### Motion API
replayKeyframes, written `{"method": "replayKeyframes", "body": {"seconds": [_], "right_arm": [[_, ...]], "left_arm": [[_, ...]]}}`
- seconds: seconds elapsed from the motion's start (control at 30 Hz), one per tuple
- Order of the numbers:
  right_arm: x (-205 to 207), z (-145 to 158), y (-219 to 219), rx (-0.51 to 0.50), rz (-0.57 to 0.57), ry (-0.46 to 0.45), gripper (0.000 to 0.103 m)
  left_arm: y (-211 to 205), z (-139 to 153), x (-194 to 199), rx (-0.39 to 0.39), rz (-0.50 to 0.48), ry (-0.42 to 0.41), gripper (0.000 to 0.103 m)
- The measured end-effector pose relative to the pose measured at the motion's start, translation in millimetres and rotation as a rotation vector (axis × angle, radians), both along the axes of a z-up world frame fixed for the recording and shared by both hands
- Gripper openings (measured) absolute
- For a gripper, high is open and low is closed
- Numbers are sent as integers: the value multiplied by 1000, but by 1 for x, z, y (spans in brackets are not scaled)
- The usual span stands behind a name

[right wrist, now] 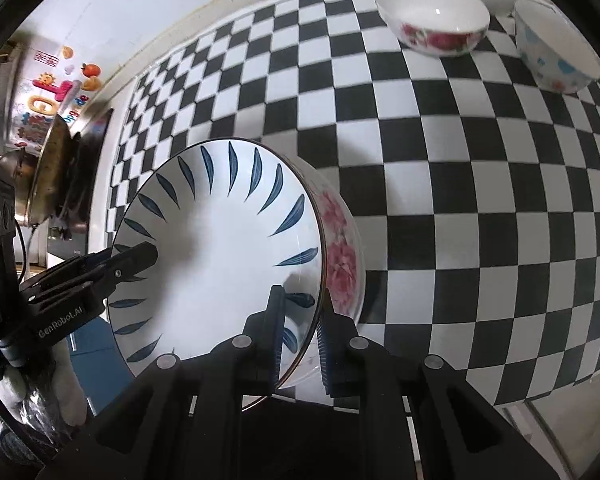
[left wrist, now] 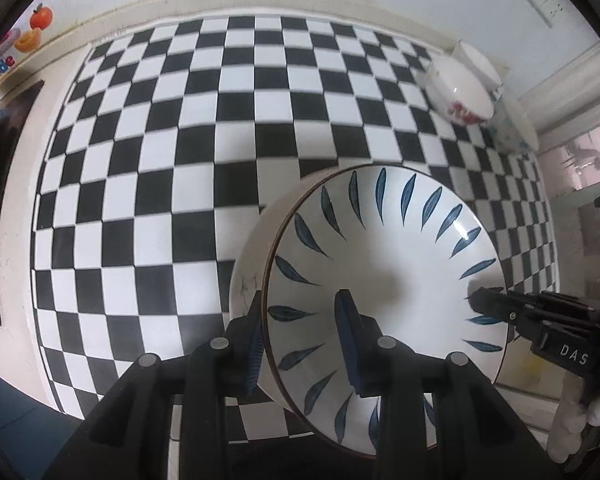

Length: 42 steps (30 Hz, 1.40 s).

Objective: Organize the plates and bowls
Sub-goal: 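Lower the blue-leaf plate onto the pink-flower plate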

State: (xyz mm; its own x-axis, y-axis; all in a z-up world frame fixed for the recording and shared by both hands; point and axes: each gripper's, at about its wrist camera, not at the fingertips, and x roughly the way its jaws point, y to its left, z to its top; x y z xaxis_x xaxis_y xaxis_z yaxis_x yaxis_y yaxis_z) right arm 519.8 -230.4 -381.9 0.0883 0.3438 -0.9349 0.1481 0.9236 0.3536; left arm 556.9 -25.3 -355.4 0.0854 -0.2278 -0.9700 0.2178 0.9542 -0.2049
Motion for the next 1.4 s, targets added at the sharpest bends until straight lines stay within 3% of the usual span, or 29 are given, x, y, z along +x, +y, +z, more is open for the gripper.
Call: {"method": "replayKeyframes", "body": {"seconds": [0.63, 1.17, 1.4], "right_arm": [[12, -39, 11, -36, 66, 36, 16], [13, -41, 1, -38, -8, 55, 18], [9, -44, -12, 45, -56, 110, 19]], "left_arm": [[-1, -39, 0, 35, 55, 89, 30], [5, -38, -2, 53, 136, 118, 31], [12, -38, -10, 36, 181, 170, 31]]}}
